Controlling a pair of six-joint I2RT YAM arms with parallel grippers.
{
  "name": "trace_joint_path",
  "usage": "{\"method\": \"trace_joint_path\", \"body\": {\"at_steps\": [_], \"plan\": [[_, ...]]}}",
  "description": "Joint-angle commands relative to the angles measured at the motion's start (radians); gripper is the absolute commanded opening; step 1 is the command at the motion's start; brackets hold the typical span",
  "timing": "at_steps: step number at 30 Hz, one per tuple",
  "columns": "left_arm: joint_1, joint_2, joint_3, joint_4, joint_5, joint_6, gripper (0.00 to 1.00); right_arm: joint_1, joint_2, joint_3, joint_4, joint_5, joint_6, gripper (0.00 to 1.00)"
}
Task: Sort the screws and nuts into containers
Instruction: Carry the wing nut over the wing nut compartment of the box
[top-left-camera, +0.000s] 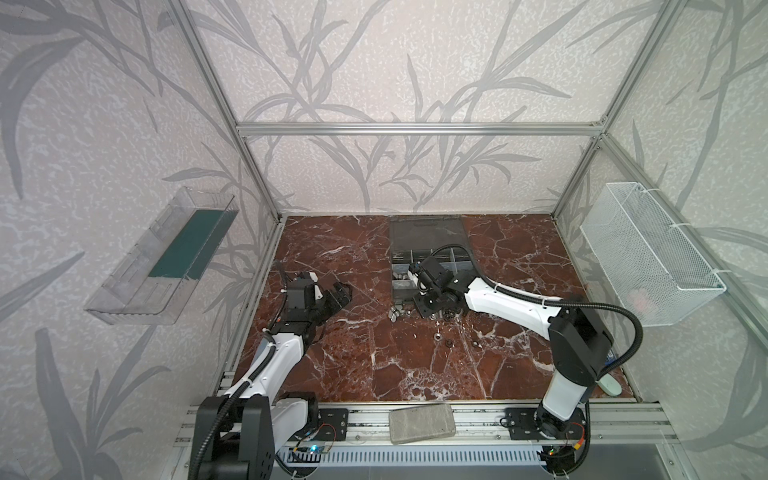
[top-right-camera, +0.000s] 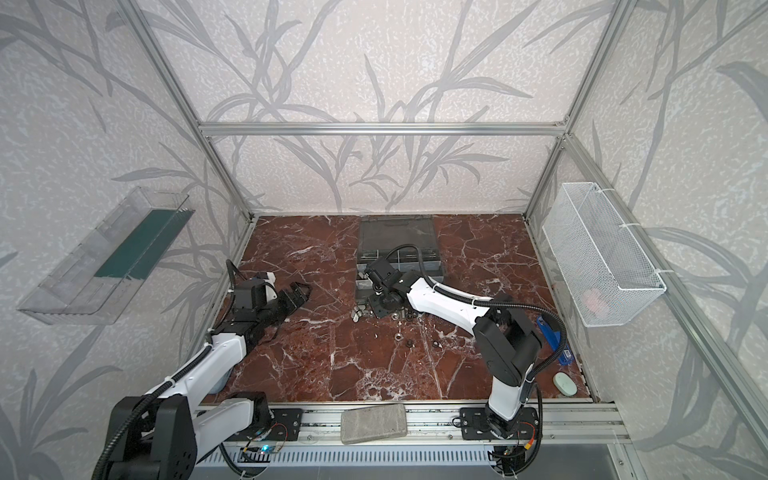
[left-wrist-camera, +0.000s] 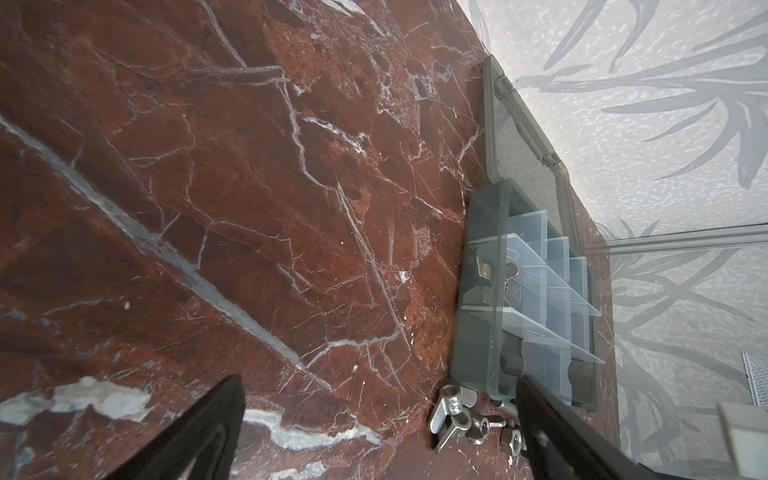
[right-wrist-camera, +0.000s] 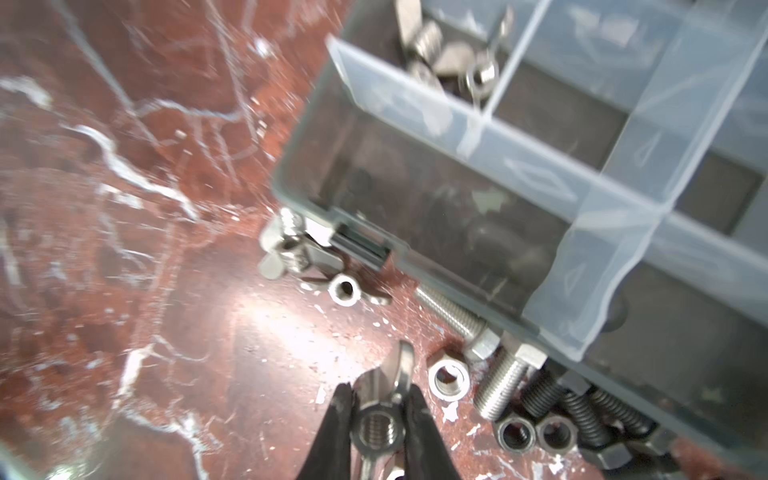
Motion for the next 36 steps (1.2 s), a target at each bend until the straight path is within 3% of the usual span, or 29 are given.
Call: {"method": "trace_joint_path", "body": {"at_steps": [1, 10, 18, 36], "plan": [[-0.003, -0.014, 0.004, 0.003, -0.003, 0.005, 0.99, -0.018, -0.032, 0.052, -0.007, -0.027, -0.078, 0.0], [-0.004, -0.029, 0.004, -0.005, -0.003, -0.001, 1.0, -0.105, 0.126, 0.265, -0.014, -0.076, -0.148, 0.0], [-0.004, -0.032, 0.007, -0.015, -0.005, -0.001, 0.99, -0.119, 0.297, 0.479, -0.075, -0.09, -0.154, 0.0], [-0.004, -0.033, 0.01, -0.021, -0.005, -0.001, 1.0, -0.123, 0.445, 0.586, -0.117, -0.029, -0.185, 0.0]]}}
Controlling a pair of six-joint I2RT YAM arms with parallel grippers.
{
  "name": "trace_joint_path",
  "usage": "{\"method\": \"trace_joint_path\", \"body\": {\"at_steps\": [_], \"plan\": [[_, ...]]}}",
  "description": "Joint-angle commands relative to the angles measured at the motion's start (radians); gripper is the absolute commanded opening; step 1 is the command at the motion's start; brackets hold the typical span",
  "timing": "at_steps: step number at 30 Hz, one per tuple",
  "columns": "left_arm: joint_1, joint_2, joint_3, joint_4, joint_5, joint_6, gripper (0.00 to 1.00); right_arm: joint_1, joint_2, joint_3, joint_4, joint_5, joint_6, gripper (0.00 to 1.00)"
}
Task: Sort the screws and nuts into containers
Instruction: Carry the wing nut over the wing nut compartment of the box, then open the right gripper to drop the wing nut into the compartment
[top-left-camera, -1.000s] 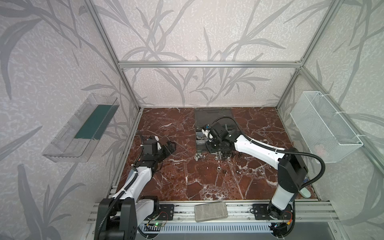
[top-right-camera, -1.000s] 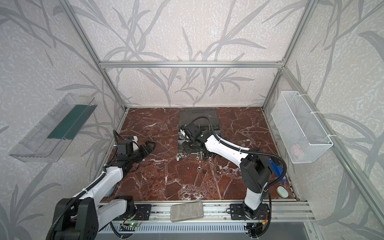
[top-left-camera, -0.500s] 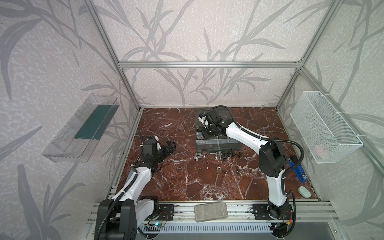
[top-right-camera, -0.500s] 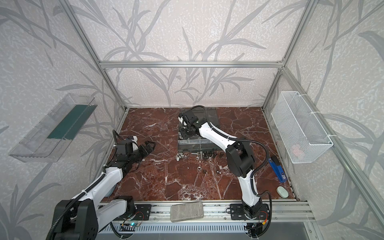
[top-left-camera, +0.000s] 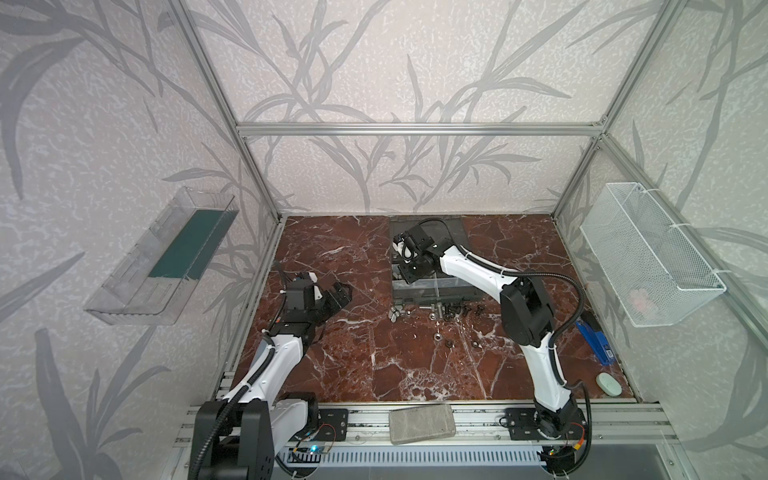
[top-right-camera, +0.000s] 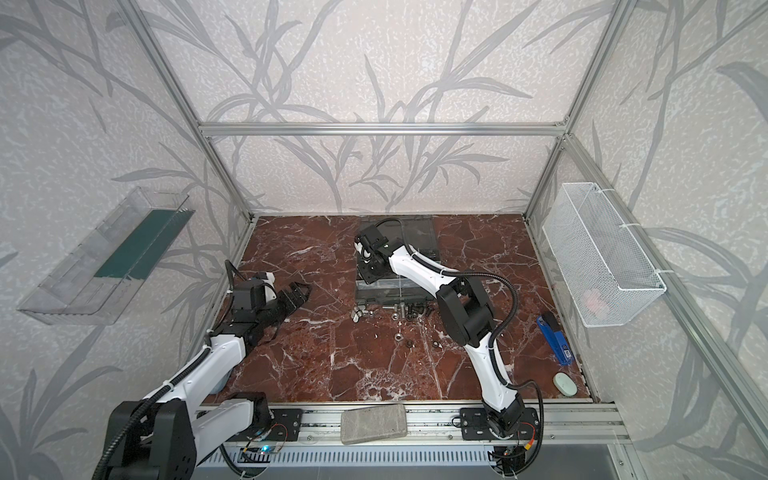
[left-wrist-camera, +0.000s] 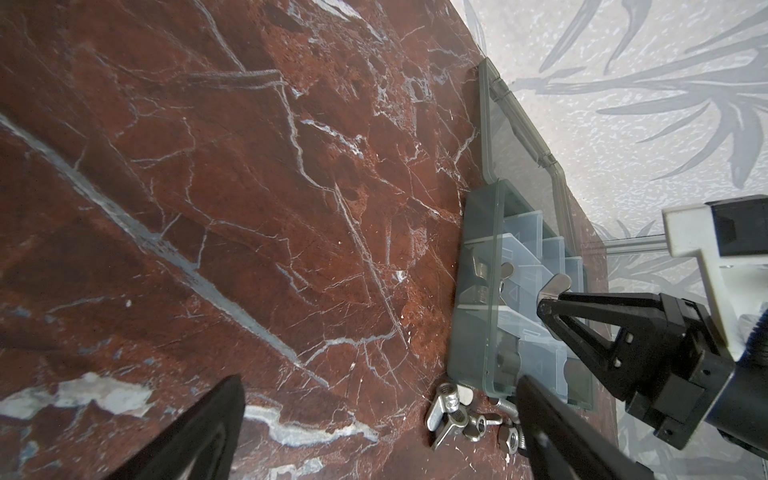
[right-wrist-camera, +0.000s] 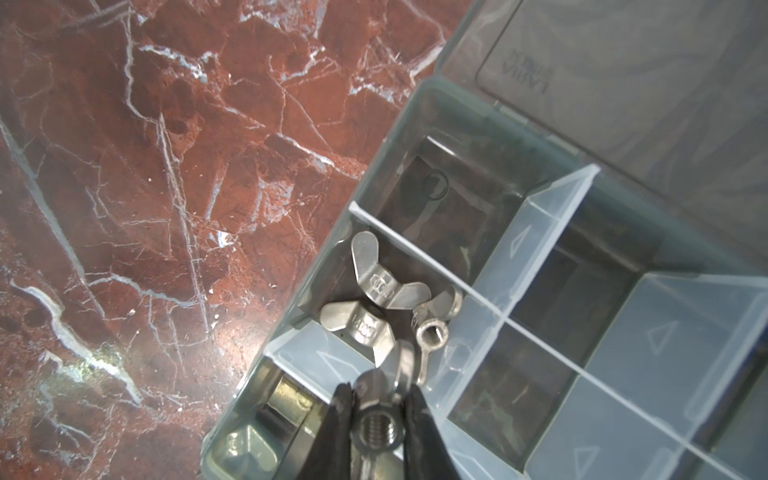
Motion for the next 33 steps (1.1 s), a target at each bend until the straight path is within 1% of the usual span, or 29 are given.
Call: {"method": "trace_joint_path", "body": {"at_steps": [1, 11, 12, 13, 15, 18, 20, 23, 27, 29, 33], "plan": [[-0.004, -0.014, 0.01, -0.007, -0.004, -0.001, 1.0, -0.005, 0.019, 0.044, -0.015, 0.016, -0.017, 0.0], [-0.004, -0.01, 0.014, -0.01, -0.004, 0.001, 0.99, -0.014, 0.075, 0.098, -0.052, 0.004, -0.022, 0.01], [-0.004, -0.01, 0.013, -0.009, -0.003, 0.001, 1.0, -0.015, 0.078, 0.1, -0.054, 0.002, -0.023, 0.04], [-0.004, -0.01, 0.013, -0.01, -0.003, 0.001, 1.0, -0.014, 0.08, 0.101, -0.054, 0.003, -0.022, 0.08], [-0.004, -0.01, 0.015, -0.009, -0.003, 0.002, 0.99, -0.014, 0.084, 0.107, -0.057, 0.005, -0.024, 0.21], [-0.003, -0.01, 0.017, -0.013, -0.003, 0.002, 0.99, -0.015, 0.081, 0.112, -0.06, 0.019, -0.025, 0.36], [-0.003, -0.011, 0.017, -0.015, -0.003, 0.002, 1.0, -0.015, 0.077, 0.121, -0.072, 0.028, -0.026, 0.43], [-0.004, -0.014, 0.017, -0.015, -0.003, 0.0, 1.0, -0.015, 0.057, 0.124, -0.084, 0.032, -0.03, 0.49], [-0.003, -0.018, 0.017, -0.021, -0.001, -0.001, 1.0, -0.015, -0.015, 0.082, -0.08, 0.014, -0.048, 0.52], [-0.004, -0.019, 0.015, -0.021, 0.001, -0.002, 1.0, -0.013, -0.077, 0.024, -0.054, -0.008, -0.057, 0.53], [-0.004, -0.019, 0.01, -0.014, 0.007, -0.008, 0.99, -0.008, -0.248, -0.183, 0.063, -0.095, -0.104, 0.54]]}}
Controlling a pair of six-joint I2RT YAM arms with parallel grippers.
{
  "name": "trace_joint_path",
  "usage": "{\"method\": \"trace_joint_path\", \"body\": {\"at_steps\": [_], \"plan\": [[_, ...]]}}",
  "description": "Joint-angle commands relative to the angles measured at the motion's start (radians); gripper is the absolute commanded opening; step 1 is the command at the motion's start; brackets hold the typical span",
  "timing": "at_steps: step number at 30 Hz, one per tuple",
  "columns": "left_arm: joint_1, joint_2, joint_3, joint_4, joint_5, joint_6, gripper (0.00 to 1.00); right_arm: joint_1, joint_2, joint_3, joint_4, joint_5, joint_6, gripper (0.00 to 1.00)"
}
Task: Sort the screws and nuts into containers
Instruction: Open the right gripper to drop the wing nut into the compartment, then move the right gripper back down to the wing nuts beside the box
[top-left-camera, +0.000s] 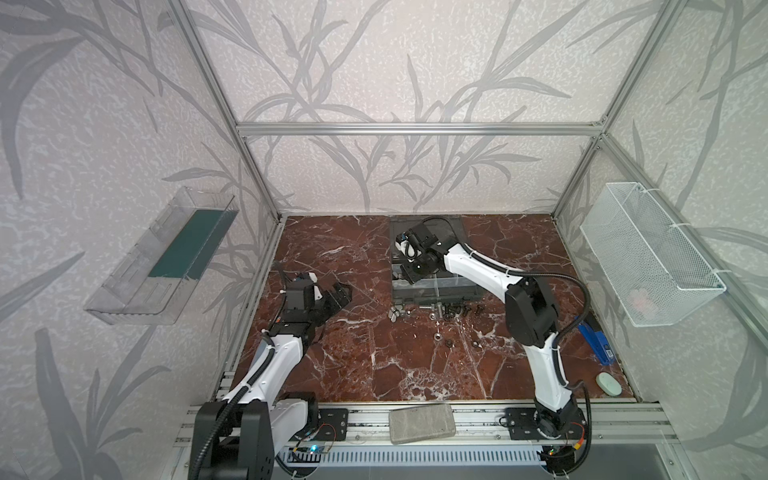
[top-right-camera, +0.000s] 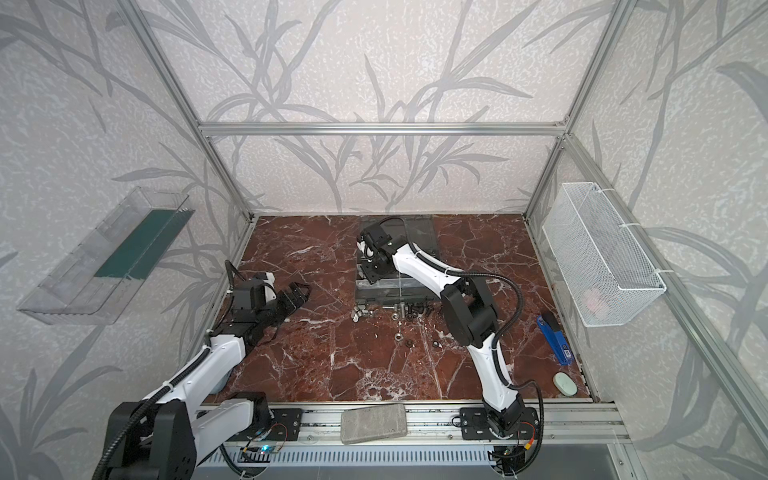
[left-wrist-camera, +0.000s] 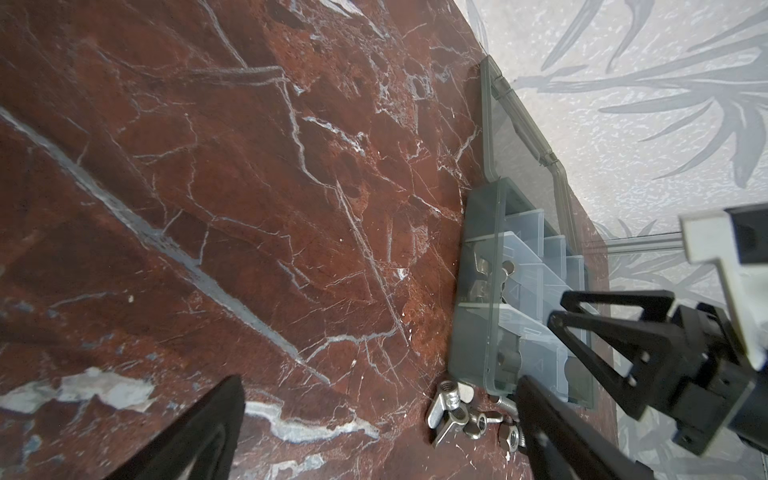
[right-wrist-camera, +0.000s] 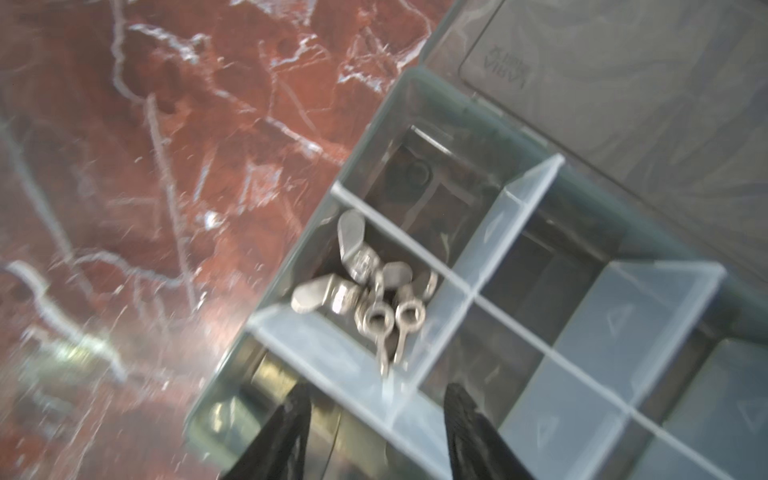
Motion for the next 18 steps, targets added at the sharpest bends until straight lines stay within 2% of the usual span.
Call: {"method": "trace_joint_path", "body": {"at_steps": [1, 4, 9, 12, 18], "plan": [[-0.004, -0.014, 0.01, -0.004, 0.006, -0.007, 1.0, 0.005, -0.187, -0.134, 0.095, -0.091, -0.063, 0.54], [-0.004, -0.005, 0.011, 0.008, 0.017, -0.006, 1.0, 0.018, -0.299, -0.279, 0.145, -0.166, -0.13, 0.55], [-0.004, 0.006, 0.025, 0.005, 0.034, 0.001, 0.99, 0.081, -0.442, -0.472, 0.146, -0.15, -0.259, 0.56], [-0.004, 0.007, 0.027, 0.01, 0.041, 0.003, 0.99, 0.127, -0.479, -0.563, 0.18, -0.104, -0.337, 0.56], [-0.004, 0.02, 0.021, 0.042, 0.069, -0.003, 1.0, 0.172, -0.462, -0.635, 0.239, -0.076, -0.406, 0.56]]}}
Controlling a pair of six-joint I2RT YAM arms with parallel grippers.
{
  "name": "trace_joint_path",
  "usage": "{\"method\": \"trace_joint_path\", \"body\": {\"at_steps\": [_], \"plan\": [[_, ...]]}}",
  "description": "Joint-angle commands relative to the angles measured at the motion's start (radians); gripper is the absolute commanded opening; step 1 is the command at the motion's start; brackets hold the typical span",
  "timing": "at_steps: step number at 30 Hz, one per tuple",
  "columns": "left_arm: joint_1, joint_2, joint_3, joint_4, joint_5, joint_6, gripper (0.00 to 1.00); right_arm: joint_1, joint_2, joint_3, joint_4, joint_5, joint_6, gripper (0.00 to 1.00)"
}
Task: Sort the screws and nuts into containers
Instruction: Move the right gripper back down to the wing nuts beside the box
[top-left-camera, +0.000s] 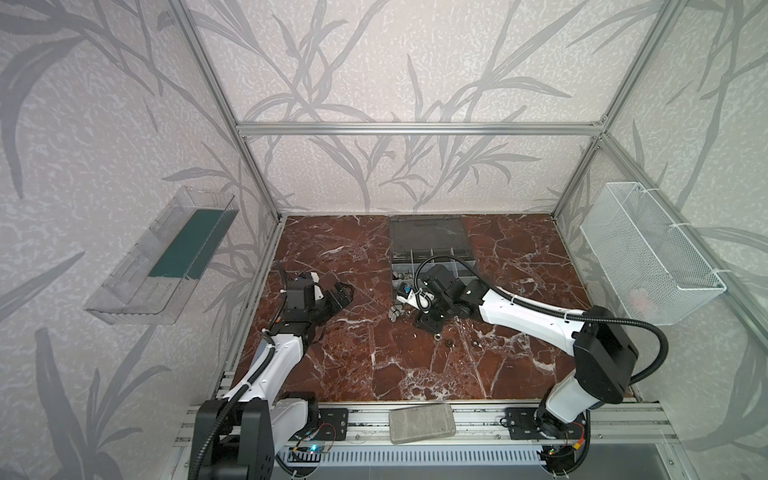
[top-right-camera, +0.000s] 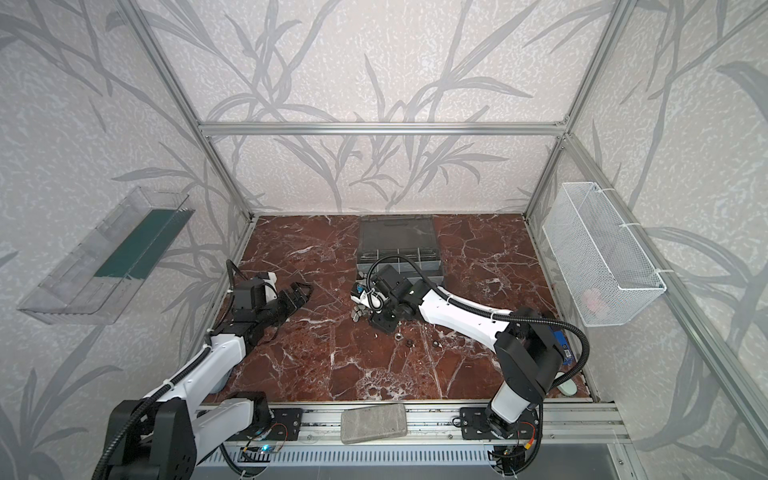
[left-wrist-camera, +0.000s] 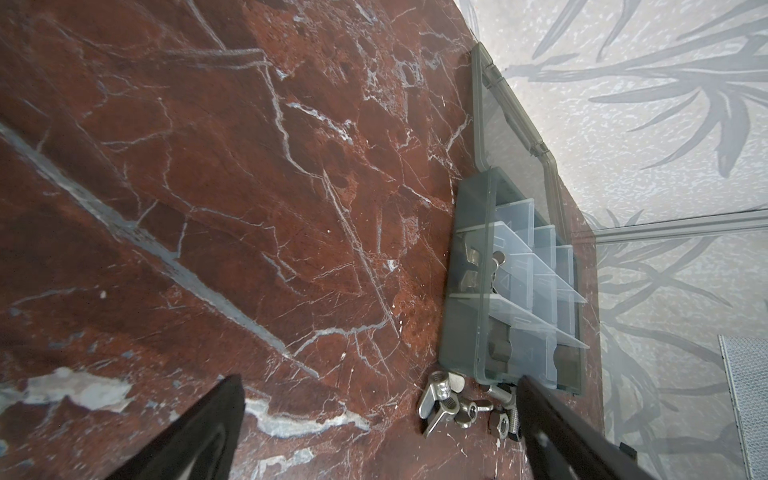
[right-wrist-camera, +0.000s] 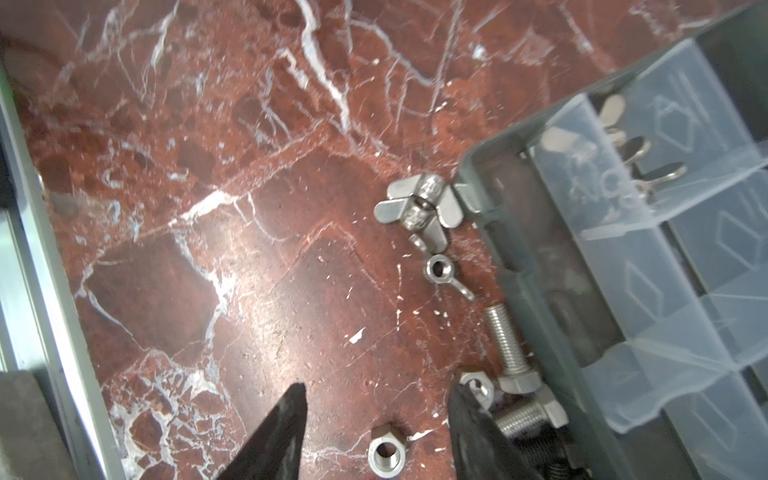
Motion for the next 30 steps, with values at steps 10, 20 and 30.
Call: {"method": "trace_joint_path", "body": {"at_steps": [10, 20, 30], "plan": [[-0.002, 0.061, 0.001, 0.104, 0.053, -0.031, 0.99, 0.007, 0.136, 0.029, 0.093, -0.007, -0.167, 0.56], [-0.001, 0.062, 0.005, 0.09, 0.058, -0.019, 1.0, 0.006, 0.22, 0.09, 0.101, -0.008, -0.215, 0.56], [0.001, 0.073, 0.008, 0.092, 0.061, -0.015, 0.99, 0.007, 0.279, 0.146, 0.081, 0.008, -0.251, 0.55]]}}
